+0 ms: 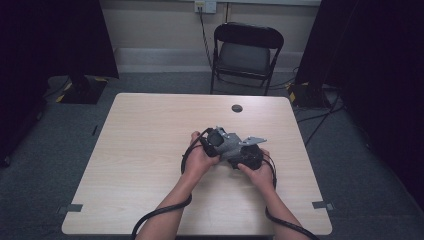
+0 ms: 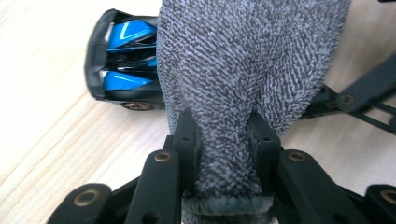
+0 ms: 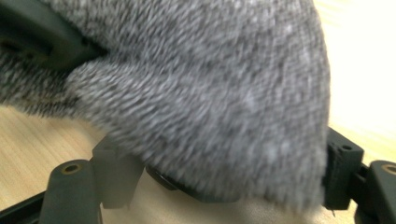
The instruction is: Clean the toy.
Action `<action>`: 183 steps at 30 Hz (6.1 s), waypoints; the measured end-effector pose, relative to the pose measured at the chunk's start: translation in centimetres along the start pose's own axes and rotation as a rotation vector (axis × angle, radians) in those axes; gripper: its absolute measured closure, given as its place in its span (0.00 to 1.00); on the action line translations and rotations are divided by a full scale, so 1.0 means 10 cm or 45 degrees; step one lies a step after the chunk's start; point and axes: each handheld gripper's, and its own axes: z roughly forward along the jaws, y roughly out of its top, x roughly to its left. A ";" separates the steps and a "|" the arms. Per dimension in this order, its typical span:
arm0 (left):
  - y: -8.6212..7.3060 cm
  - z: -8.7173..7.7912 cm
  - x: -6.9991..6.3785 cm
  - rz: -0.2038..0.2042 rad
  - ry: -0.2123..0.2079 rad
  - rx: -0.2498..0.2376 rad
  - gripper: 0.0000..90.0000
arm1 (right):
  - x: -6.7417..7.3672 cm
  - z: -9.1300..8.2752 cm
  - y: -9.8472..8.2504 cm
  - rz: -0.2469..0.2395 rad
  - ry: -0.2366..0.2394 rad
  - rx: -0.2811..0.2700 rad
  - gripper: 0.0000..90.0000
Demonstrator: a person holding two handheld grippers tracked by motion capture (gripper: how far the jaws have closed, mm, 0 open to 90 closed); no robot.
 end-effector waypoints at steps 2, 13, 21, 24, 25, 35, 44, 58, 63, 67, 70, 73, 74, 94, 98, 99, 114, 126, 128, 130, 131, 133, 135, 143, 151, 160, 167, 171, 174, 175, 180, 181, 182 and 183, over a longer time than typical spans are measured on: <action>-0.01 0.01 0.03 -0.015 0.016 -0.007 0.78 | 0.00 0.00 0.00 0.000 0.000 0.000 0.26; 0.02 0.01 0.16 -0.053 0.073 -0.011 0.78 | 0.00 0.00 0.00 0.000 0.000 0.000 0.26; -0.01 0.00 0.31 -0.120 0.098 -0.012 0.78 | 0.00 0.00 0.00 0.000 0.000 0.000 0.26; -0.01 0.00 0.33 -0.132 0.106 -0.016 0.78 | 0.00 0.00 0.00 0.000 0.001 0.000 0.26; -0.01 0.00 0.33 -0.133 0.107 -0.017 0.78 | 0.00 0.00 0.00 0.000 0.000 0.000 0.26; -0.04 0.01 0.43 -0.205 0.101 -0.037 0.78 | 0.00 0.00 0.00 0.000 0.000 0.000 0.26; -0.08 0.01 0.51 -0.253 0.097 -0.064 0.78 | 0.00 0.00 0.00 0.001 0.000 0.000 0.26; -0.16 -0.02 0.60 -0.275 0.112 -0.049 0.78 | 0.00 0.00 0.00 0.001 0.000 -0.001 0.26; -0.19 -0.01 0.64 -0.293 0.118 -0.038 0.78 | 0.00 0.00 0.00 0.001 0.000 0.000 0.26; -0.20 0.00 0.67 -0.292 0.122 -0.030 0.78 | 0.00 0.00 0.00 0.000 0.000 0.000 0.26; -0.20 0.01 0.69 -0.299 0.130 -0.029 0.78 | 0.00 0.00 0.00 0.001 0.001 0.000 0.26; -0.22 0.02 0.71 -0.311 0.133 -0.026 0.78 | 0.00 0.00 0.00 0.001 0.000 0.000 0.26; -0.22 0.01 0.72 -0.305 0.135 -0.023 0.78 | 0.00 0.00 0.00 0.001 0.000 0.000 0.26; -0.40 -0.08 0.91 -0.369 0.186 -0.010 0.78 | 0.00 0.00 0.00 0.001 0.000 -0.001 0.27; -0.46 -0.16 0.96 -0.377 0.211 -0.008 0.79 | 0.00 0.00 0.00 0.001 0.000 0.000 0.26; -0.48 -0.18 0.98 -0.382 0.212 -0.005 0.78 | 0.00 0.00 0.00 0.002 0.000 -0.001 0.26; -0.58 -0.50 0.89 -0.380 0.157 -0.115 0.78 | 0.00 0.00 0.00 0.001 0.000 -0.001 0.26; -0.49 -0.57 0.59 -0.299 0.057 -0.170 0.78 | 0.00 0.00 0.00 0.001 0.000 -0.001 0.26; -0.48 -0.56 0.53 -0.281 0.063 -0.171 0.78 | 0.00 0.00 0.00 0.000 -0.001 -0.001 0.26; -0.46 -0.55 0.48 -0.280 0.040 -0.182 0.78 | 0.00 0.00 0.00 0.000 0.000 0.000 0.26; -0.45 -0.55 0.46 -0.268 0.035 -0.179 0.78 | 0.00 0.00 0.00 0.000 0.000 0.000 0.27; -0.43 -0.54 0.41 -0.258 0.026 -0.183 0.78 | 0.00 0.00 0.00 0.000 -0.001 -0.001 0.26; -0.40 -0.53 0.36 -0.240 0.023 -0.185 0.78 | 0.00 0.00 0.00 0.000 0.000 0.000 0.26; -0.27 -0.47 0.17 -0.166 0.016 -0.169 0.78 | 0.00 0.00 0.00 0.000 -0.001 -0.001 0.26; -0.23 -0.38 0.04 -0.126 -0.001 -0.147 0.78 | 0.00 0.00 0.00 0.000 -0.001 0.000 0.26; -0.16 -0.26 -0.12 -0.038 -0.021 -0.100 0.78 | 0.00 0.00 0.00 -0.001 -0.002 -0.003 0.26; -0.07 -0.13 -0.22 0.049 -0.010 -0.033 0.78 | 0.00 0.00 0.00 -0.003 -0.001 -0.002 0.26; -0.06 -0.07 -0.21 0.050 0.000 -0.010 0.78 | 0.00 0.00 0.00 -0.003 -0.001 -0.002 0.26; -0.05 -0.06 -0.20 0.043 0.010 -0.010 0.78 | 0.00 0.00 0.00 -0.003 -0.001 -0.002 0.26; -0.05 -0.06 -0.19 0.047 0.017 -0.004 0.78 | 0.00 0.00 0.00 -0.003 -0.001 -0.002 0.26; -0.03 -0.03 -0.18 0.050 0.031 0.003 0.78 | 0.00 0.00 0.00 -0.004 -0.001 -0.002 0.26; -0.03 -0.03 -0.16 0.055 0.043 0.010 0.78 | 0.00 0.00 0.00 -0.005 0.000 -0.001 0.26; -0.02 -0.03 -0.15 0.054 0.046 0.011 0.78 | 0.00 0.00 0.00 -0.006 -0.001 -0.001 0.26; -0.02 -0.03 -0.14 0.051 0.049 0.012 0.78 | 0.00 0.00 0.00 -0.004 -0.001 -0.002 0.27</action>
